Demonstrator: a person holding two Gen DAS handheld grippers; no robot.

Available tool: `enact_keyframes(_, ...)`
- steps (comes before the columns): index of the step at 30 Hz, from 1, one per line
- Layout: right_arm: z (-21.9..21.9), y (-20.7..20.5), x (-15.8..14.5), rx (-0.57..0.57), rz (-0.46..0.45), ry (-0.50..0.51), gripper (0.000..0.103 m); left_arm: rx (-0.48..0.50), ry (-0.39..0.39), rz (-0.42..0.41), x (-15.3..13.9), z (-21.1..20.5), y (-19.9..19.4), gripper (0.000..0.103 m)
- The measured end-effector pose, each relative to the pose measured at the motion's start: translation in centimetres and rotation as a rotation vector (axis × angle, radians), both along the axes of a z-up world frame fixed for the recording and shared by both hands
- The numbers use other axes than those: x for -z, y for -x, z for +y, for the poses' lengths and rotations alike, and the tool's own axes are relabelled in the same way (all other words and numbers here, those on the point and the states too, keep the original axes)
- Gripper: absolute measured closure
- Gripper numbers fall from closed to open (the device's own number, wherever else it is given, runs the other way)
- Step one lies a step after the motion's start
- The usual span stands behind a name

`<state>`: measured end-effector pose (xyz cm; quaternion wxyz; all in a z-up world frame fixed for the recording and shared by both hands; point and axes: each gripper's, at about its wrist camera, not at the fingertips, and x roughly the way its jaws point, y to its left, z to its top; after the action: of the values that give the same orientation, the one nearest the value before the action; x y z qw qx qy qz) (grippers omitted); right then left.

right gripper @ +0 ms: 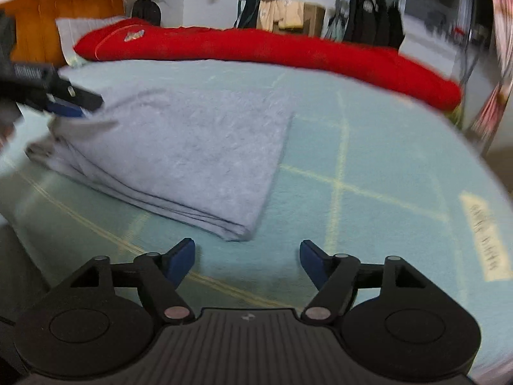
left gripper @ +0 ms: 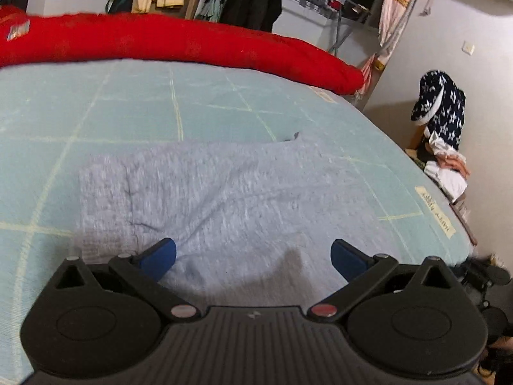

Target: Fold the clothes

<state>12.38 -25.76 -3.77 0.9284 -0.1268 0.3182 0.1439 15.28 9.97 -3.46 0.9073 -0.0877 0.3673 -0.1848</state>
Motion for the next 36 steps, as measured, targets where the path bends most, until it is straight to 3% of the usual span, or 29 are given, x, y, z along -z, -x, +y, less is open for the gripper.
enact_keyframes(2,0.7,0.4,0.0,-0.004,-0.073,0.082,0.019,0.009,-0.004,-0.003,-0.3,-0.3,0.4,0.001)
enact_keyframes(9,4.3,0.4,2.0,-0.079,-0.264,0.461,0.017,0.031,-0.011,-0.004,-0.8,-1.2,1.1,0.001)
enact_keyframes(11,5.0,0.3,2.6,-0.11,-0.302,0.543,0.011,0.039,-0.015,0.0,-0.9,-1.4,1.1,0.001)
enact_keyframes(20,6.0,-0.8,3.8,-0.186,-0.369,0.694,0.006,0.041,-0.034,-0.001,-0.9,-1.6,0.9,0.001)
enact_keyframes(28,3.5,-0.5,1.6,-0.157,-0.28,0.566,0.005,0.036,-0.076,-0.029,-1.7,-0.5,0.5,0.001)
enact_keyframes(33,4.8,-2.6,-2.1,-0.194,-0.255,0.253,0.004,0.067,-0.096,-0.071,-2.5,-2.0,-1.9,0.001)
enact_keyframes(36,5.9,-4.8,-1.9,-0.238,-0.184,0.095,0.004,0.09,-0.088,-0.059,-2.4,-2.9,-2.9,0.001)
